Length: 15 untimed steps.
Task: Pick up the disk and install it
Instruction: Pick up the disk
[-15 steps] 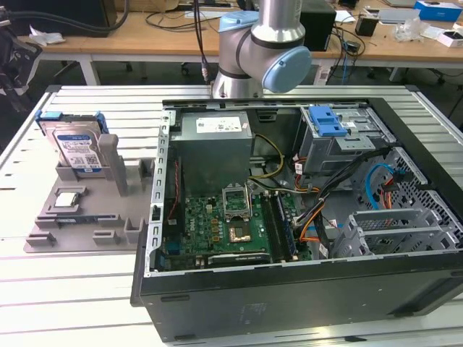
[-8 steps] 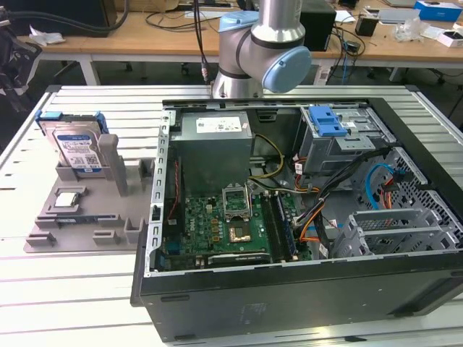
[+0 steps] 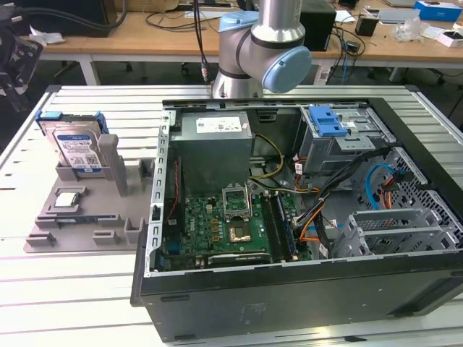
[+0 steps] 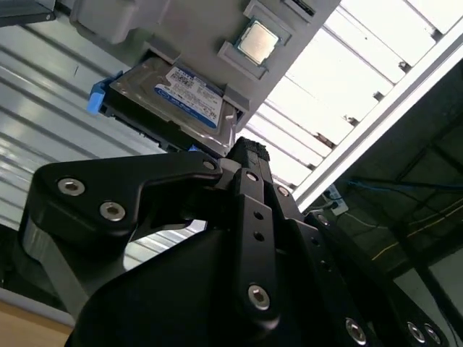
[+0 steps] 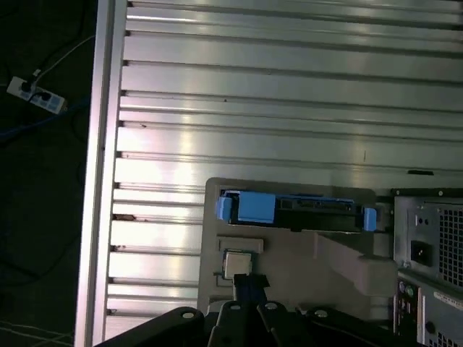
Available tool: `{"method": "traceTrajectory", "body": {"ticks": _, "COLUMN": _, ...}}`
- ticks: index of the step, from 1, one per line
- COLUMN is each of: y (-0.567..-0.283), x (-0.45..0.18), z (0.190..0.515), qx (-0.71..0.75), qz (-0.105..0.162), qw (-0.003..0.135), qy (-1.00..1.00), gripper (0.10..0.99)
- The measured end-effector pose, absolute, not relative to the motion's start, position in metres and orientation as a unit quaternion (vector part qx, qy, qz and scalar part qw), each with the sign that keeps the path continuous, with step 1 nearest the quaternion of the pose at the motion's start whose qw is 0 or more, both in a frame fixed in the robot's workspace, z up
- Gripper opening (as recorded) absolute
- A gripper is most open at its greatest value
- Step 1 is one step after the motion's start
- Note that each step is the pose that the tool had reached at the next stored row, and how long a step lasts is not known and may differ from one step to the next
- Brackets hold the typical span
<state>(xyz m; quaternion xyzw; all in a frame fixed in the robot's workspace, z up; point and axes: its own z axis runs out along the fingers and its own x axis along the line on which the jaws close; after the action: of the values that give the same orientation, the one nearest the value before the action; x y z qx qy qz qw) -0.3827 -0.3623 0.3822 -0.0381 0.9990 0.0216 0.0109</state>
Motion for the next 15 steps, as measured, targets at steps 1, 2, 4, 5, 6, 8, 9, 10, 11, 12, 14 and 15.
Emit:
{"method": "traceTrajectory", "body": {"ticks": 1, "y": -0.3623, "x": -0.3827, "z": 0.3823, "qx": -0.051, "qz": 0.022, "qw": 0.011, "qy": 0.998, "gripper": 0.106}}
{"method": "traceTrajectory", "body": {"ticks": 2, "y": -0.3623, "x": -0.3826, "z": 0.3822, "qx": -0.061, "qz": 0.022, "qw": 0.010, "qy": 0.998, "gripper": 0.106}}
{"method": "traceTrajectory", "body": {"ticks": 4, "y": -0.3623, "x": -0.3827, "z": 0.3823, "qx": -0.101, "qz": 0.022, "qw": 0.010, "qy": 0.995, "gripper": 0.106}}
{"method": "traceTrajectory", "body": {"ticks": 5, "y": -0.3623, "x": -0.3826, "z": 0.3822, "qx": -0.123, "qz": 0.022, "qw": 0.009, "qy": 0.992, "gripper": 0.106}}
{"method": "traceTrajectory", "body": {"ticks": 6, "y": -0.3623, "x": -0.3826, "z": 0.3822, "qx": -0.138, "qz": 0.023, "qw": 0.009, "qy": 0.990, "gripper": 0.106}}
{"method": "traceTrajectory", "body": {"ticks": 8, "y": -0.3623, "x": -0.3826, "z": 0.3822, "qx": -0.152, "qz": 0.023, "qw": 0.008, "qy": 0.988, "gripper": 0.106}}
{"method": "traceTrajectory", "body": {"ticks": 9, "y": -0.3623, "x": -0.3826, "z": 0.3822, "qx": -0.163, "qz": 0.023, "qw": 0.008, "qy": 0.986, "gripper": 0.106}}
{"method": "traceTrajectory", "body": {"ticks": 10, "y": -0.3623, "x": -0.3827, "z": 0.3822, "qx": -0.175, "qz": 0.023, "qw": 0.008, "qy": 0.984, "gripper": 0.106}}
{"method": "traceTrajectory", "body": {"ticks": 11, "y": -0.3623, "x": -0.3827, "z": 0.3822, "qx": -0.185, "qz": 0.023, "qw": 0.008, "qy": 0.982, "gripper": 0.106}}
{"method": "traceTrajectory", "body": {"ticks": 12, "y": -0.3623, "x": -0.3827, "z": 0.3822, "qx": -0.194, "qz": 0.023, "qw": 0.007, "qy": 0.981, "gripper": 0.106}}
{"method": "traceTrajectory", "body": {"ticks": 14, "y": -0.3623, "x": -0.3826, "z": 0.3822, "qx": -0.206, "qz": 0.023, "qw": 0.007, "qy": 0.978, "gripper": 0.106}}
{"method": "traceTrajectory", "body": {"ticks": 15, "y": -0.3623, "x": -0.3827, "z": 0.3822, "qx": -0.218, "qz": 0.023, "qw": 0.007, "qy": 0.976, "gripper": 0.106}}
